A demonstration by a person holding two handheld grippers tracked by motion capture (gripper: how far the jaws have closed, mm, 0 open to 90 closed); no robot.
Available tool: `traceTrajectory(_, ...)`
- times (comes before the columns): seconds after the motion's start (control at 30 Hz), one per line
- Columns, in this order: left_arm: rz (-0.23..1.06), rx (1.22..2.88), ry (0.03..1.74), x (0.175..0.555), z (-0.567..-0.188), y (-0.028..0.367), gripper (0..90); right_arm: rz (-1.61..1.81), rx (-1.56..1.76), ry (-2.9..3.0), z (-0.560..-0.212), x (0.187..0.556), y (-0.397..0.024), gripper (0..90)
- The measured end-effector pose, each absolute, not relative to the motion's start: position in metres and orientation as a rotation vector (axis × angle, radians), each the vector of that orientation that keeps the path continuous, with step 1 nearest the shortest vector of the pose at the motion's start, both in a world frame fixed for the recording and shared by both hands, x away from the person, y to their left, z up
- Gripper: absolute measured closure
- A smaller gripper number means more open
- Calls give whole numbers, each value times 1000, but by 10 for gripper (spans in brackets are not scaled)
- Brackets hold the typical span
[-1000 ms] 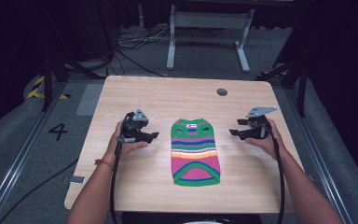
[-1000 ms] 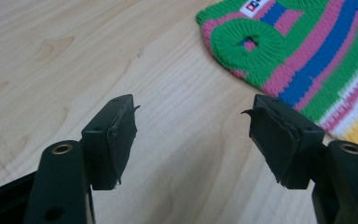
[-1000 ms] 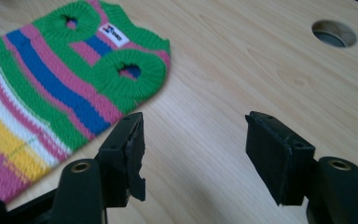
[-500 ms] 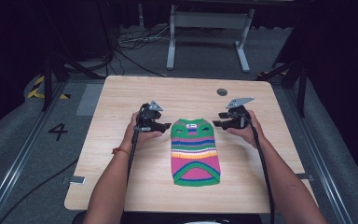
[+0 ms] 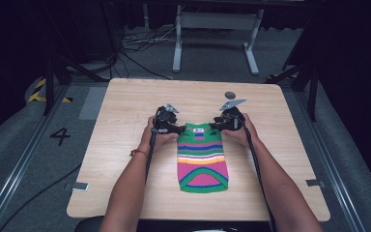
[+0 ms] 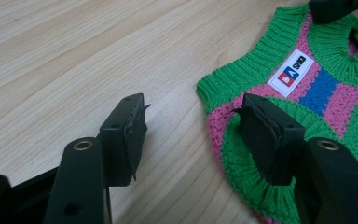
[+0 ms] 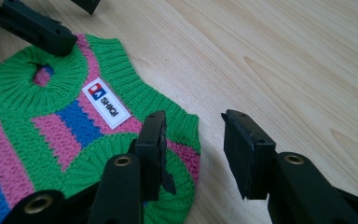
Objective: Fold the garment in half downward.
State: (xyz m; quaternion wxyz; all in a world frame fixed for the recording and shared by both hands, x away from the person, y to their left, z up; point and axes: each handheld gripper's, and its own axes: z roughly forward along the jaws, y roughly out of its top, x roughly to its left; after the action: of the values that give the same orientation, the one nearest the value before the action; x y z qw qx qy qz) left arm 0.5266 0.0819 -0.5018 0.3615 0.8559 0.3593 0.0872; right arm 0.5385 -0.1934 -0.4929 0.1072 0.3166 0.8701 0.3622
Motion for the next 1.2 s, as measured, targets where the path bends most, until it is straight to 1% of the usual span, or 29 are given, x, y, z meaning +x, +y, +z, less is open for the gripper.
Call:
traceTrajectory(0.27,214,2180,944,530,-504,76,424,1084,986,2554,-500,543,-194,607)
traceTrajectory(0.33,220,2188,938,530,-504,75,436,1087,1003,2561,-502,543,-193,610)
traceTrajectory(0.37,220,2191,936,530,-504,74,469,1083,1006,2559,-502,543,-193,611)
traceTrajectory(0.4,217,2200,932,529,-503,74,469,1083,1006,2559,-502,543,-193,611)
traceTrajectory(0.43,194,2206,902,529,-503,73,574,1082,1004,2562,-502,543,-193,628)
traceTrajectory(0.47,194,2206,902,529,-503,73,595,1082,1004,2562,-502,543,-193,628)
traceTrajectory(0.5,176,2210,883,529,-503,71,643,1086,998,2578,-501,542,-192,705)
traceTrajectory(0.53,176,2210,883,529,-503,71,697,1086,998,2578,-501,542,-192,705)
traceTrajectory(0.57,167,2214,863,529,-503,70,697,1091,989,2585,-501,542,-192,741)
traceTrajectory(0.63,159,2224,847,528,-502,68,765,1094,982,2596,-501,541,-190,795)
traceTrajectory(0.73,197,2248,833,528,-500,65,813,1098,972,2595,-500,541,-190,830)
traceTrajectory(0.9,266,2255,830,529,-496,59,829,1108,941,2571,-495,540,-192,842)
traceTrajectory(1.1,318,2219,781,523,-481,59,827,1199,898,2531,-477,533,-202,840)
traceTrajectory(1.2,358,2239,727,515,-471,58,828,1213,850,2524,-468,526,-205,839)
